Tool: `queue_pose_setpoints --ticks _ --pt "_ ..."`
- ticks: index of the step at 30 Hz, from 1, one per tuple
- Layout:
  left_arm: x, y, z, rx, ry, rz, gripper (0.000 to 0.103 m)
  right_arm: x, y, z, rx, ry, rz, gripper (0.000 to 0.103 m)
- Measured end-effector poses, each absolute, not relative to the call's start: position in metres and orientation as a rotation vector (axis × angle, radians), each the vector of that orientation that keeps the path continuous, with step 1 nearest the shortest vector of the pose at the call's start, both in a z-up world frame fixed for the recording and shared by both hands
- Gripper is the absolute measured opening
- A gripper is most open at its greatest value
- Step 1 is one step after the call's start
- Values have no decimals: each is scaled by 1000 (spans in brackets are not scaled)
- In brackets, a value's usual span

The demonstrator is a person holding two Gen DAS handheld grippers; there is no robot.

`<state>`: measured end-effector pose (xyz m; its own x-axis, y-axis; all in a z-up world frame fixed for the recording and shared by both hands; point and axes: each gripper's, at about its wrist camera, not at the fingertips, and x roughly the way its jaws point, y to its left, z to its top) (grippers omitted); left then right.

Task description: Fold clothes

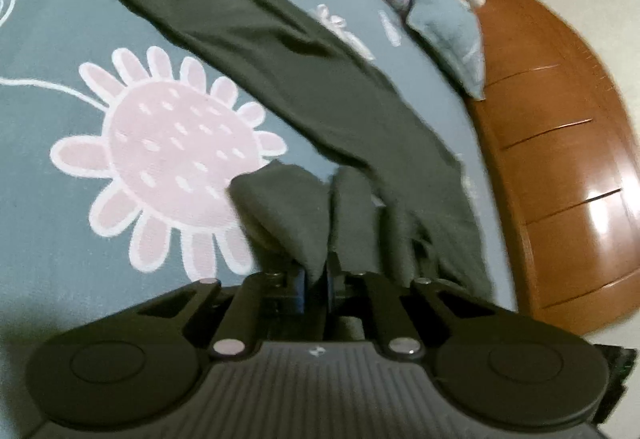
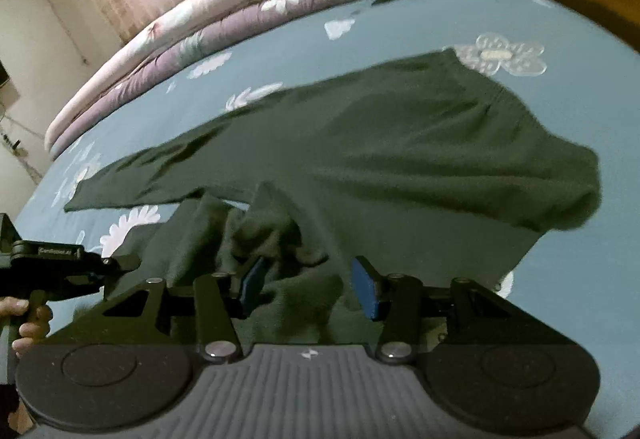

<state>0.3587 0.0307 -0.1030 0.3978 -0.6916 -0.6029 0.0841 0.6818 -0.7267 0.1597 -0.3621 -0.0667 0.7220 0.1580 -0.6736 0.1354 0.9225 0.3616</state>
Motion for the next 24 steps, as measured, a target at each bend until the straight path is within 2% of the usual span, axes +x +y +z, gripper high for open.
queue_pose_setpoints --ticks 13,24 --pt "281 146 -68 -641 941 -241 6 178 -345 -60 337 786 65 57" --pt "263 181 -42 -557 883 -57 6 184 -351 -57 317 776 105 60"
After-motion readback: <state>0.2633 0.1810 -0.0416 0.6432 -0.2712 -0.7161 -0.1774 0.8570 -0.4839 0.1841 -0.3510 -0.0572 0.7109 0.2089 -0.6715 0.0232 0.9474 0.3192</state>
